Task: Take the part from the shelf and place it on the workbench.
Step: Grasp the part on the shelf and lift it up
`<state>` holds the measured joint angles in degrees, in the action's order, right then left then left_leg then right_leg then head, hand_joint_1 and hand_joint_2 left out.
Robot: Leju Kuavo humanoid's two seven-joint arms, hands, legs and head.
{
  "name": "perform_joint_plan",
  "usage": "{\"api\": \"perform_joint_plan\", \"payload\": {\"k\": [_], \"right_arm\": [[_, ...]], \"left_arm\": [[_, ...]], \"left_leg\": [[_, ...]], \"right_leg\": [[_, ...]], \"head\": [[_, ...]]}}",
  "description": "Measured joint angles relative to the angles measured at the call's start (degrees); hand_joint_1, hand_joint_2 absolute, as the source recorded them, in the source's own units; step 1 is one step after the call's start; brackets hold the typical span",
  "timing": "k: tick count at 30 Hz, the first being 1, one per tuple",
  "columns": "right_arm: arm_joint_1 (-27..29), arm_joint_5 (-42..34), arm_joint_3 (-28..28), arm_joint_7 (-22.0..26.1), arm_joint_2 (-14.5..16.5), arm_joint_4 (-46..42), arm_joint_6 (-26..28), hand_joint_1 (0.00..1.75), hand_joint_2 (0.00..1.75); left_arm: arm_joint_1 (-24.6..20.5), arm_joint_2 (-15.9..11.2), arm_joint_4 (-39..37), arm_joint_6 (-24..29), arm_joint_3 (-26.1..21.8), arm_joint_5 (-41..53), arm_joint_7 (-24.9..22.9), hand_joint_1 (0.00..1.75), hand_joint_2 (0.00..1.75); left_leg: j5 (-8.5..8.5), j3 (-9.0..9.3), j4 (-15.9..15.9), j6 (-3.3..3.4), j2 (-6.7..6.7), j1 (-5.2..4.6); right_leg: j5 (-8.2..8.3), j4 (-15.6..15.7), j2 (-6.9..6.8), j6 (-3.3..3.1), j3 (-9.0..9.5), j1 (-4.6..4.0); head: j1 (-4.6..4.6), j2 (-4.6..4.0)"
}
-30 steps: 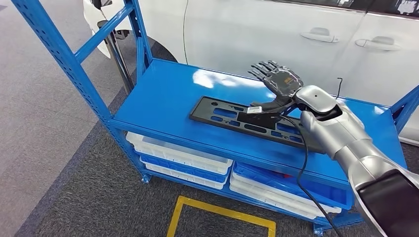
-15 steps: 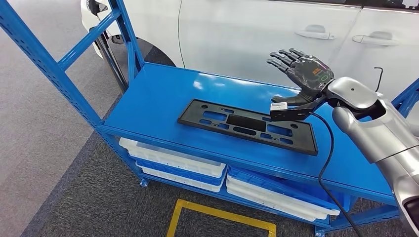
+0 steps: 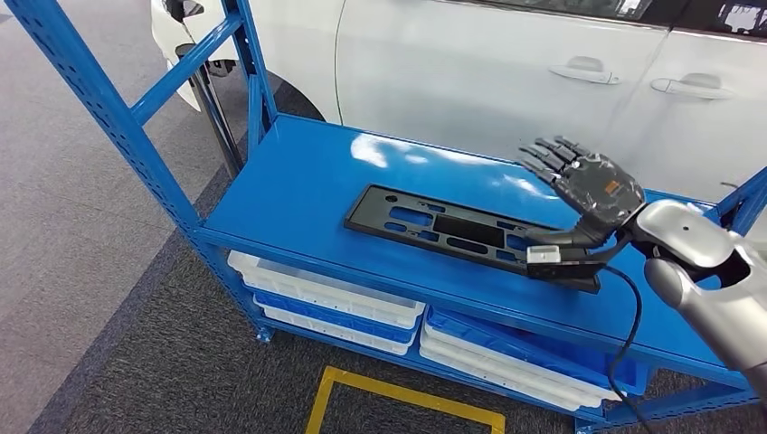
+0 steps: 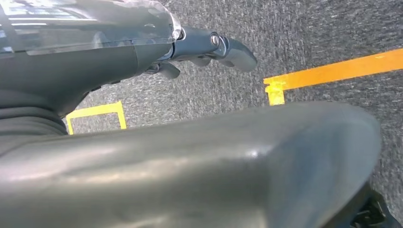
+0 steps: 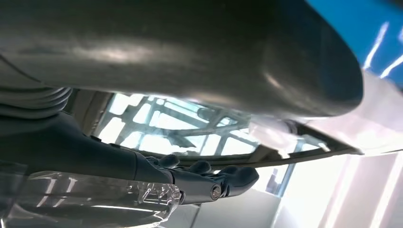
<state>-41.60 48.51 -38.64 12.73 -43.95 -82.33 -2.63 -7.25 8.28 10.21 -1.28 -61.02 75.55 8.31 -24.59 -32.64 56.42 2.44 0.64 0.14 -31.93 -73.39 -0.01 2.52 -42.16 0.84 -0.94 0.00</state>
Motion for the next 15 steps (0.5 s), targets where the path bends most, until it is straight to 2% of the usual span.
{"api": "perform_joint_plan", "payload": {"k": [1,2,3,4,5,6,9,11,13,15], "right_arm": [[2.16,0.17,0.68,-0.23,-0.55,-1.75,0.55,0.0,0.0],[4.51,0.44,1.54,-0.46,-1.13,-3.53,1.37,0.0,0.0],[7.15,0.83,2.77,-0.69,-1.85,-5.67,2.47,0.0,0.0],[9.78,1.24,4.15,-0.82,-2.48,-7.62,3.55,0.0,0.0],[12.44,1.65,5.59,-0.81,-3.08,-9.52,4.42,0.0,0.0],[14.76,1.97,6.97,-0.68,-3.57,-11.27,4.92,0.0,0.0],[19.1,2.65,9.59,-0.23,-4.3,-14.85,4.33,0.0,0.0],[20.67,3.35,10.38,-0.19,-4.31,-16.39,3.52,0.0,0.0],[22.28,4.39,10.64,-0.35,-4.09,-17.47,3.31,0.0,0.0],[24.26,5.76,10.62,-0.41,-3.36,-18.09,3.38,0.0,0.0]], "left_arm": [[0.0,0.02,0.0,-0.03,0.0,-0.01,-0.04,0.0,0.0],[0.01,0.06,0.0,-0.07,0.0,-0.02,-0.07,0.0,0.0],[0.02,0.11,0.0,-0.11,0.0,-0.03,-0.09,0.0,0.0],[0.05,0.17,0.0,-0.12,0.0,-0.04,-0.09,0.0,0.0],[0.09,0.23,-0.01,-0.13,0.0,-0.05,-0.1,0.0,0.0],[0.14,0.27,0.0,-0.12,0.01,-0.05,-0.11,0.0,0.0],[0.15,0.33,-0.01,-0.2,0.04,0.03,-0.25,0.0,0.0],[0.0,0.33,-0.01,-0.41,0.09,0.17,-0.38,0.0,0.0],[-0.18,0.34,0.0,-0.67,0.16,0.4,-0.5,0.0,0.0],[-0.27,0.39,0.0,-0.88,0.31,0.59,-0.66,0.0,0.0]], "left_leg": [[-0.11,0.02,0.1,-0.04,-0.02,0.02],[-0.29,0.07,0.26,-0.11,0.01,0.07],[-0.52,0.13,0.5,-0.26,0.1,0.13],[-0.79,0.14,0.79,-0.5,0.24,0.08],[-1.07,0.13,1.08,-0.79,0.39,0.02],[-1.27,0.1,1.27,-1.1,0.49,-0.07],[-1.7,0.16,1.36,-1.96,0.43,-0.12],[-2.6,-0.05,2.32,-2.54,0.23,-0.02],[-5.32,-1.9,6.75,-2.88,0.02,0.07],[-8.96,-5.46,14.44,-3.05,-0.13,0.11]], "right_leg": [[0.57,-0.16,-0.01,0.13,-0.12,0.14],[2.18,2.21,-0.04,0.24,1.07,0.31],[4.3,6.33,-0.1,0.35,3.2,0.49],[5.72,10.26,-0.15,0.32,5.29,0.53],[6.76,13.43,-0.12,0.12,6.91,0.52],[7.07,15.1,-0.06,-0.16,7.73,0.44],[6.95,15.46,0.25,-1.27,7.82,0.36],[7.0,15.67,0.27,-1.89,7.99,0.53],[6.96,15.75,0.13,-2.32,8.1,0.51],[6.89,15.74,-0.04,-2.57,8.07,0.38]], "head": [[0.0,0.0],[0.0,0.0],[0.0,0.0],[0.0,0.0],[0.0,0.0],[-0.01,0.0],[-0.01,0.0],[0.0,0.0],[0.0,0.0],[0.0,0.0]]}}
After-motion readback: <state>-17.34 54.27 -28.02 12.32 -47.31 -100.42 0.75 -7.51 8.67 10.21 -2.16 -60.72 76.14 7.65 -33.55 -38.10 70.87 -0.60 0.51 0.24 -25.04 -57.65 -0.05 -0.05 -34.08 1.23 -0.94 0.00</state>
